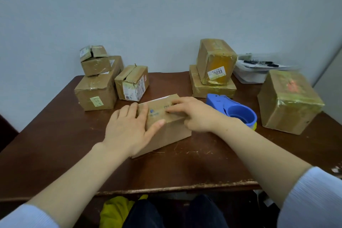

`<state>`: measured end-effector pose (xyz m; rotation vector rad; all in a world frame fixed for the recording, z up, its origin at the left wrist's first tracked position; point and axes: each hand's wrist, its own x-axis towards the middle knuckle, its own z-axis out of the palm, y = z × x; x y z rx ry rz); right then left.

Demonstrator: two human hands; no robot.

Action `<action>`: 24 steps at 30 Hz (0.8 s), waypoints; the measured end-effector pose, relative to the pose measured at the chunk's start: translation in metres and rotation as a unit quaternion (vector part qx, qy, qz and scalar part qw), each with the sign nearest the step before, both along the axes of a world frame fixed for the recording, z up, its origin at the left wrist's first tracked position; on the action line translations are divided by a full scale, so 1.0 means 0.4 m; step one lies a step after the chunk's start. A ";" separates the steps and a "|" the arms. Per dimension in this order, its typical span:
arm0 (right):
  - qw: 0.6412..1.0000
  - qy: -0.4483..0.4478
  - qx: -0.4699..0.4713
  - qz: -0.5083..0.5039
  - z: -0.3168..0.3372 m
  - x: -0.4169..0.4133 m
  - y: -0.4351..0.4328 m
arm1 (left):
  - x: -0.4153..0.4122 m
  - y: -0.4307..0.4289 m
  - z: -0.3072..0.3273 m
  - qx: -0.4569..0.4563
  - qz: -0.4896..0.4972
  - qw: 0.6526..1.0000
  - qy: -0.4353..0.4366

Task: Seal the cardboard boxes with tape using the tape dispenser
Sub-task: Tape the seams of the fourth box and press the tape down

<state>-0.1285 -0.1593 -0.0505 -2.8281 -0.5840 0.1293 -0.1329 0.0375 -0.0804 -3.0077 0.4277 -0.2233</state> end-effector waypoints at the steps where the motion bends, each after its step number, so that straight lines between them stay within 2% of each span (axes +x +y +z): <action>1: 0.999 -0.005 0.044 -0.021 -0.005 -0.003 -0.011 | -0.003 -0.009 0.006 0.013 0.006 1.000 -0.002; 4: 0.984 -0.063 0.119 -0.120 -0.008 -0.017 -0.062 | 0.015 -0.038 0.020 0.022 -0.026 0.999 0.021; 6: 0.966 -0.075 0.136 -0.207 -0.009 -0.027 -0.105 | 0.035 -0.064 0.027 0.019 -0.069 0.996 0.054; 8: 0.948 -0.060 0.111 -0.292 -0.016 -0.041 -0.143 | 0.051 -0.089 0.025 0.017 -0.090 0.992 0.085; 11: 0.928 -0.034 0.014 -0.370 -0.042 -0.067 -0.170 | 0.068 -0.109 0.014 0.004 -0.095 0.989 0.114; 14: 0.921 -0.012 -0.047 -0.387 -0.073 -0.075 -0.182 | 0.073 -0.109 0.012 0.014 -0.099 0.990 0.102; 18: 0.928 0.002 -0.119 -0.352 -0.090 -0.070 -0.182 | 0.066 -0.110 0.003 0.014 -0.104 0.990 0.096; 22: 0.935 -0.008 -0.059 -0.350 -0.082 -0.069 -0.193 | 0.066 -0.108 0.015 -0.017 -0.101 0.986 0.135; 24: 0.933 -0.022 0.001 -0.360 -0.081 -0.074 -0.212 | 0.063 -0.112 0.035 -0.125 -0.089 0.976 0.152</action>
